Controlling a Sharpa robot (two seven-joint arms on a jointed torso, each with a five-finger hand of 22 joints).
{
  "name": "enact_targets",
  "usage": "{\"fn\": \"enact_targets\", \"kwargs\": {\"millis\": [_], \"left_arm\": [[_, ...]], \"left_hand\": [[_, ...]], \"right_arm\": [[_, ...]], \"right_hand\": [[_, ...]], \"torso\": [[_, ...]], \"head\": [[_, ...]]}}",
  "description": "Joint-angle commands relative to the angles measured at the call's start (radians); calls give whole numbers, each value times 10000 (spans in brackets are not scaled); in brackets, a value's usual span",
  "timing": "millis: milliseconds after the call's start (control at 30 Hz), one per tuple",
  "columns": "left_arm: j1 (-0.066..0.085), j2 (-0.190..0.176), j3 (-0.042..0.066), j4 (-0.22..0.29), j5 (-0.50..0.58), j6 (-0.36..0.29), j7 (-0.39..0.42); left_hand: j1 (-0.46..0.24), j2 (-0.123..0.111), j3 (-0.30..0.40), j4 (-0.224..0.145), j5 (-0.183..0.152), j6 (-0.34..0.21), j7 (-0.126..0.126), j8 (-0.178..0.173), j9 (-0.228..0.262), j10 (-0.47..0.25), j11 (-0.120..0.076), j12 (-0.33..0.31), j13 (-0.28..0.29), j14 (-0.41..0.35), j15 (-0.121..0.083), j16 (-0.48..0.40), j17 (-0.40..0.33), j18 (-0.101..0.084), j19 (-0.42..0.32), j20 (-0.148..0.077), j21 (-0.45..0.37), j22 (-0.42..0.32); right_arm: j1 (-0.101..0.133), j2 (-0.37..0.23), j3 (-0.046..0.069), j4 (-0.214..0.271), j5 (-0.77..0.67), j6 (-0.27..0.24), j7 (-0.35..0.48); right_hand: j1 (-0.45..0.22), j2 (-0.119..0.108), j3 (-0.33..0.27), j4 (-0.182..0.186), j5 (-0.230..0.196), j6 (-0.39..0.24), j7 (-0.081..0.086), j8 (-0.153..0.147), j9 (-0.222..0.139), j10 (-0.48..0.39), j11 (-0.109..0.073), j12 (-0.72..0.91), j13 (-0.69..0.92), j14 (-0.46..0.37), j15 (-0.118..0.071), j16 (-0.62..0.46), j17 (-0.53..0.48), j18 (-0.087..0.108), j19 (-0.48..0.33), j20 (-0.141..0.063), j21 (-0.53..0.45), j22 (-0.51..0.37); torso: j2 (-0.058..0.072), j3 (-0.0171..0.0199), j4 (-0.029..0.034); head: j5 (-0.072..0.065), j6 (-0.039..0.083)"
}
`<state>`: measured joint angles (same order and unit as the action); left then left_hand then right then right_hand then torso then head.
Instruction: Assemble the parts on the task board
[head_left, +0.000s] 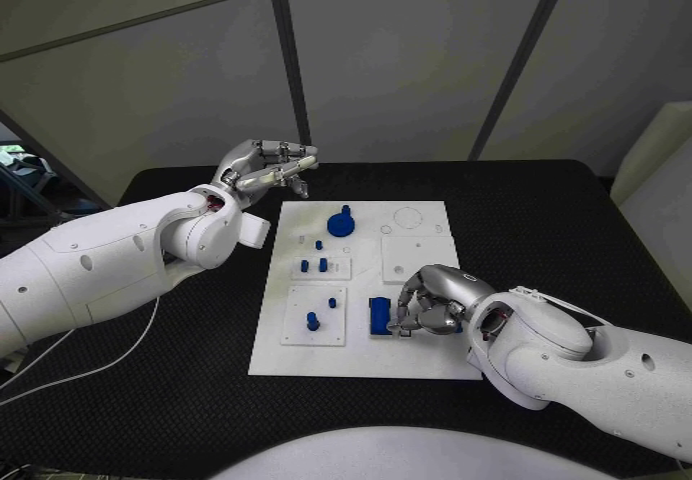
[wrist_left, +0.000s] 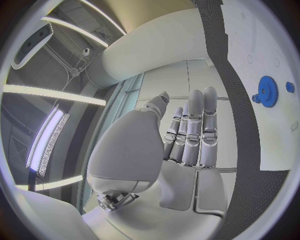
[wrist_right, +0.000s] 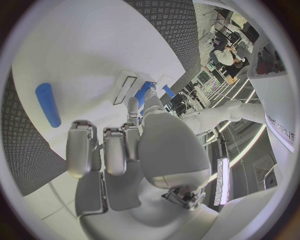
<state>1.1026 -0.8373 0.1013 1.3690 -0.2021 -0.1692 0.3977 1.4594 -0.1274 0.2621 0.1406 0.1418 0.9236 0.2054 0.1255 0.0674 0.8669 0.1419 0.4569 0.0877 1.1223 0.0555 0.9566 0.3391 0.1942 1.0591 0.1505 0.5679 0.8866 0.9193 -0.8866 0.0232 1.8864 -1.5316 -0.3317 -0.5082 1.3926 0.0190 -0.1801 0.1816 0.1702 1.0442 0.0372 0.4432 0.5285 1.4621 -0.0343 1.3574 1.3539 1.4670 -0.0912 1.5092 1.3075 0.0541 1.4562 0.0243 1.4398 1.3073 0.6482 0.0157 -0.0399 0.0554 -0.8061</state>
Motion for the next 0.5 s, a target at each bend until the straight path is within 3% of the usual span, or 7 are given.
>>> {"fn": "enact_targets", "kwargs": {"millis": [33, 267, 500], "left_arm": [[3, -11, 4, 5, 40, 105, 33], [-21, -50, 2, 16, 40, 104, 29], [-34, -91, 0, 42, 40, 103, 29]], "left_hand": [[32, -6, -12, -29, 17, -62, -1, 65, 1, -79, -25, 69, -13, -78, 0, 9, -10, -120, -19, 22, -42, -10], [32, -6, -12, -29, 17, -62, -1, 65, 1, -79, -25, 69, -13, -78, 0, 9, -10, -120, -19, 22, -42, -10], [32, -6, -12, -29, 17, -62, -1, 65, 1, -79, -25, 69, -13, -78, 0, 9, -10, -120, -19, 22, -42, -10]], "right_arm": [[10, -113, 2, 111, 44, -486, 244], [15, -908, 31, 524, 503, -1126, 649], [22, -2064, 162, 764, 599, -802, 703]], "right_hand": [[-81, -46, -135, 73, 100, -50, 19, -117, -24, -12, 22, -140, 355, 811, -9, 15, 1521, -82, 19, -34, 44, 707], [-431, -54, -385, 456, 995, -419, 229, -579, -211, -204, 192, -493, 120, 787, 119, -47, 1425, -53, -67, 63, -56, 577], [-532, 101, -584, 804, 1388, -878, 568, -1532, -688, -521, 487, -1122, -317, 656, 364, -384, 888, 56, -357, 298, -410, 101]], "torso": [[1, 1, 0], [-6, -2, -25], [2, -11, -20]], "head": [[1, 22], [-63, 77], [-297, 108]]}}
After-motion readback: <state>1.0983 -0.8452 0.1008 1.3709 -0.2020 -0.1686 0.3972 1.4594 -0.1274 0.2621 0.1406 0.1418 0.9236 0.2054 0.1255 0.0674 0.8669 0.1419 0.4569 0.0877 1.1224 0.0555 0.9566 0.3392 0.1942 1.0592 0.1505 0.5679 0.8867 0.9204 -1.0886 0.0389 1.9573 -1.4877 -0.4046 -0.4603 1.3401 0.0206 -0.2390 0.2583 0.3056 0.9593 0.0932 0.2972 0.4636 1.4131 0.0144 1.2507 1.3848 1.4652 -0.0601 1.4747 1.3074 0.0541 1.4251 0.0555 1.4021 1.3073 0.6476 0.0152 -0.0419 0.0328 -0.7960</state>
